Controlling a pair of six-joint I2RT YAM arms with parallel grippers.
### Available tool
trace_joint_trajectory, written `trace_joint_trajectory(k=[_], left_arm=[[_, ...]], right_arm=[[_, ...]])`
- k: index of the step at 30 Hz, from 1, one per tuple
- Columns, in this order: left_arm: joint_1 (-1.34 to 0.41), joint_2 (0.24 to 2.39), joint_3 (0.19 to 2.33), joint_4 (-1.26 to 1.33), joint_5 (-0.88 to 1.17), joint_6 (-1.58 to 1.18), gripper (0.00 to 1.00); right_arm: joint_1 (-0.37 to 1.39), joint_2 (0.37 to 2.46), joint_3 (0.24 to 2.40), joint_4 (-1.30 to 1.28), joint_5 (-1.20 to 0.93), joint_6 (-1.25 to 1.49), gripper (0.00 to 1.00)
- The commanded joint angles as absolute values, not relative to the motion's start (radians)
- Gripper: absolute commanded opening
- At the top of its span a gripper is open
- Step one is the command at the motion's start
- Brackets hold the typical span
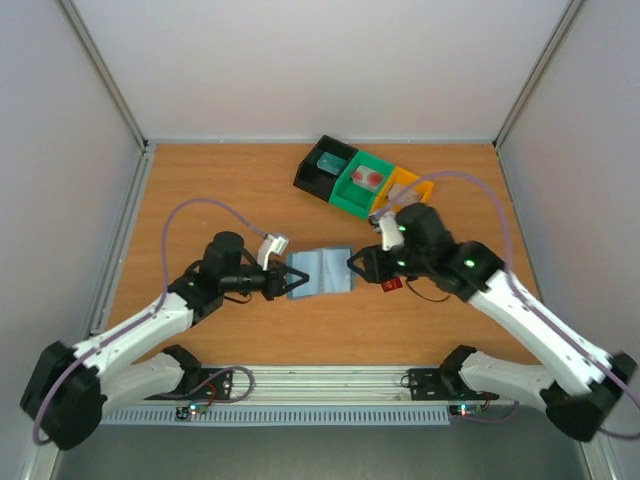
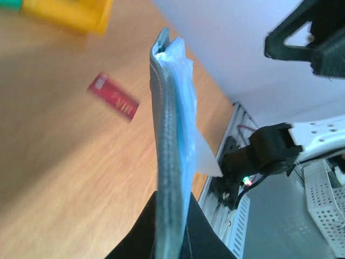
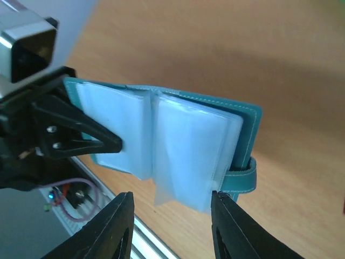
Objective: Take the credit cards out of the card holder
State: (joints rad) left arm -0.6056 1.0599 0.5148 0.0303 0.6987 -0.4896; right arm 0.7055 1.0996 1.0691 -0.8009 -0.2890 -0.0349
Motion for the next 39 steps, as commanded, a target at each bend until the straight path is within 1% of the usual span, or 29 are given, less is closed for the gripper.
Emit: trace_joint_trajectory(k=[1, 6, 9, 13, 18, 20, 22, 26, 28, 32, 34, 35, 39], left_arm=[[-0.603, 0.932, 0.581, 0.152, 0.755, -0.289, 0.0], [-0.609, 0.905, 0.592, 0.29, 0.828, -0.3, 0.0], [-0.613, 0.899, 0.611, 0.298, 0.843, -0.292, 0.0], [-0.623, 0.89, 0.616, 0.305, 0.888, -0.262, 0.0], [-0.63, 0.872, 0.605, 0.303, 0.942, -0.207, 0.0], [-0.633, 0.865, 0.605, 0.306, 0.985, -0.171, 0.0], [-0.645, 0.864, 0.606, 0.31, 0.994, -0.145, 0.0], [-0.672, 0.882, 0.603, 0.355, 0.981, -0.118, 0.0], [-0.688, 0.889, 0.604, 0.364, 0.972, -0.127, 0.0], [-0.702, 0.896, 0.602, 0.372, 0.936, -0.136, 0.0], [-0.703, 0.897, 0.601, 0.367, 0.9, -0.152, 0.0], [-0.703, 0.897, 0.6, 0.366, 0.893, -0.156, 0.0], [-0.706, 0.899, 0.602, 0.374, 0.903, -0.157, 0.0]], right_arm=[[0.695, 0.927, 1.115, -0.866, -0.247, -0.163, 0.4], [0.694, 0.902, 1.148, -0.91, -0.255, -0.217, 0.41], [0.695, 0.911, 1.159, -0.94, -0.228, -0.241, 0.46], [0.694, 0.918, 1.168, -0.946, -0.219, -0.271, 0.55], [0.695, 0.922, 1.192, -0.995, -0.147, -0.337, 0.57], [0.694, 0.922, 1.21, -1.025, -0.137, -0.365, 0.59], [0.694, 0.924, 1.218, -1.033, -0.163, -0.388, 0.63], [0.699, 0.964, 1.218, -0.986, -0.301, -0.403, 0.75], [0.71, 0.978, 1.219, -0.938, -0.372, -0.397, 0.79], [0.74, 0.976, 1.198, -0.803, -0.49, -0.373, 0.83], [0.762, 0.98, 1.19, -0.749, -0.52, -0.358, 0.86], [0.776, 0.985, 1.189, -0.73, -0.515, -0.351, 0.87], [0.838, 1.032, 1.21, -0.716, -0.44, -0.341, 0.85]])
